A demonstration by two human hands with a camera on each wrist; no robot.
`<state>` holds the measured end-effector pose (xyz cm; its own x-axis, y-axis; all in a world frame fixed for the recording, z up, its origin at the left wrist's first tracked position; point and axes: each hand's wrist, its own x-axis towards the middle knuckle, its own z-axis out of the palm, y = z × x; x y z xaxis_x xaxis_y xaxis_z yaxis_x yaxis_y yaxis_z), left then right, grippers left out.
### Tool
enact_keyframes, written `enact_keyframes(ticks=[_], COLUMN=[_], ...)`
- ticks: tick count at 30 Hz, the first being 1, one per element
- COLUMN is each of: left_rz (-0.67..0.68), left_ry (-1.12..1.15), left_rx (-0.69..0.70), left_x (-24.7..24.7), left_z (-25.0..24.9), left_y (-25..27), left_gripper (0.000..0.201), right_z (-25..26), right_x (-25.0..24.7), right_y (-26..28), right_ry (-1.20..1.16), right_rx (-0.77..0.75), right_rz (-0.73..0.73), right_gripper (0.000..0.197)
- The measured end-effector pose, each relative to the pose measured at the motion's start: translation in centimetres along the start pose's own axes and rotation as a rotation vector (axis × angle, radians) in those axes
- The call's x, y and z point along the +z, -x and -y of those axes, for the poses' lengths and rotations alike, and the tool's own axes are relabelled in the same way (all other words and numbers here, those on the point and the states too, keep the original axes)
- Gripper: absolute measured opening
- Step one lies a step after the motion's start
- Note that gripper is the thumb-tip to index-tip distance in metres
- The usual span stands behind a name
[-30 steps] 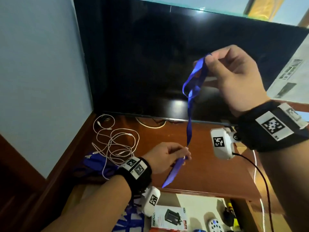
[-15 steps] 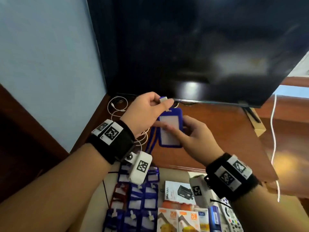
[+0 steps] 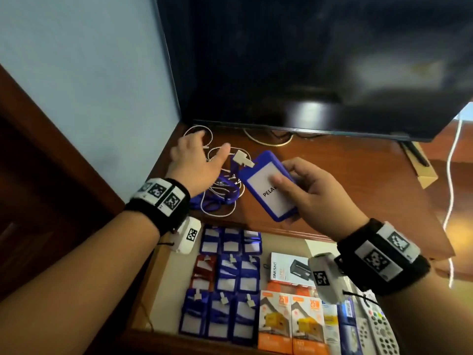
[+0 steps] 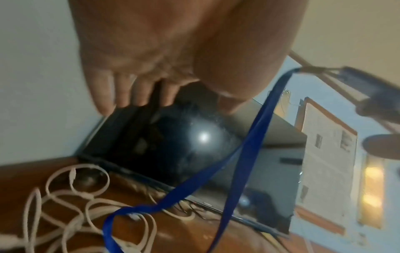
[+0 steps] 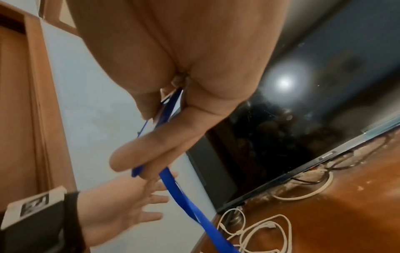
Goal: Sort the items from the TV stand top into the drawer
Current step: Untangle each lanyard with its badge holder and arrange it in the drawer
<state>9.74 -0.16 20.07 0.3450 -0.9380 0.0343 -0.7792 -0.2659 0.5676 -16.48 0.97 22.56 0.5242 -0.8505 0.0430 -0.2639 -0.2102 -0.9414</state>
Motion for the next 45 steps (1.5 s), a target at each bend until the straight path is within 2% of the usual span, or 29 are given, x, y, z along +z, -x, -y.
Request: enact_keyframes(ticks=[1, 2, 3, 5, 8, 10, 12, 14, 15, 18, 23, 26, 28, 30, 32, 36, 38, 41, 45], left_rz=[0.113, 0.235, 0.33, 0.411, 0.557, 0.569, 0.507, 0.454, 0.448, 0.426, 0.333, 0.295, 0.241, 0.195, 0.172, 0.233, 0.257, 0.287, 0.377], left_ry=[0.154, 0.331, 0.477, 0.723, 1.147, 1.267, 1.111, 0.812, 0.663, 0.219, 0.002, -0.014, -0.005, 0.007, -0.052, -0.459, -0.492, -0.458, -0.229], left_rx=[0.098, 0.129, 0.102, 0.037, -0.001, -0.065, -0.069, 0.0, 0.055, 0.339, 0.609, 0.708, 0.745, 0.707, 0.609, 0.328, 0.254, 0.263, 0.352], left_x=[0.5, 1.2, 1.7, 2.4, 2.2, 1.7, 1.9, 2.2, 2.3, 2.1, -0.6, -3.3, -4.9, -6.0, -7.0, -8.4, -8.6, -8.7, -9.8], left_z=[0.0, 0.1, -0.1, -0.5, -1.5, -1.8, -1.5, -1.4, -1.4, -1.8, -4.5, -6.4, -7.4, -7.8, -7.7, -3.7, -1.3, 0.1, -2.4], left_y=[0.5, 1.1, 2.0, 3.4, 5.3, 6.0, 6.3, 6.6, 6.9, 8.0, 9.1, 8.8, 8.1, 6.8, 5.1, 0.6, -0.2, 0.6, 3.3], left_gripper=[0.058, 0.049, 0.043, 0.035, 0.051, 0.052, 0.043, 0.036, 0.034, 0.028, 0.037, 0.034, 0.033, 0.029, 0.027, 0.038, 0.04, 0.038, 0.031], right_z=[0.3, 0.6, 0.8, 1.1, 1.1, 0.7, 0.0, -0.5, -0.7, -1.4, -4.4, -5.4, -5.5, -5.2, -4.6, -3.9, -3.6, -3.5, -3.8], right_x=[0.0, -0.1, -0.1, -0.3, -1.1, -1.8, -2.2, -2.2, -2.2, -2.0, -1.9, -1.8, -1.6, -1.7, -2.3, -5.0, -6.3, -7.9, -9.0], right_y=[-0.2, -0.4, -0.7, -1.4, -2.1, -2.3, -2.5, -2.7, -2.7, -3.1, -3.5, -2.9, -2.4, -1.9, -1.4, -0.7, -0.3, 0.2, -0.2], right_ry=[-0.018, -0.038, -0.061, -0.1, -0.168, -0.204, -0.214, -0.246, -0.263, -0.22, 0.132, 0.326, 0.372, 0.322, 0.212, 0.121, 0.092, 0.083, 0.199], right_rx=[-0.01, -0.019, -0.03, -0.054, -0.043, -0.01, 0.018, 0.039, 0.043, 0.043, 0.027, -0.019, -0.043, -0.037, 0.004, 0.026, 0.01, 0.003, 0.004], right_rz=[0.017, 0.024, 0.019, -0.042, -0.2, -0.279, -0.346, -0.427, -0.463, -0.534, -0.476, -0.394, -0.318, -0.284, -0.327, -0.504, -0.531, -0.597, -0.67], right_gripper=[0.017, 0.023, 0.028, 0.03, 0.023, 0.02, 0.02, 0.017, 0.015, 0.015, 0.014, 0.014, 0.014, 0.013, 0.012, 0.009, 0.009, 0.008, 0.01])
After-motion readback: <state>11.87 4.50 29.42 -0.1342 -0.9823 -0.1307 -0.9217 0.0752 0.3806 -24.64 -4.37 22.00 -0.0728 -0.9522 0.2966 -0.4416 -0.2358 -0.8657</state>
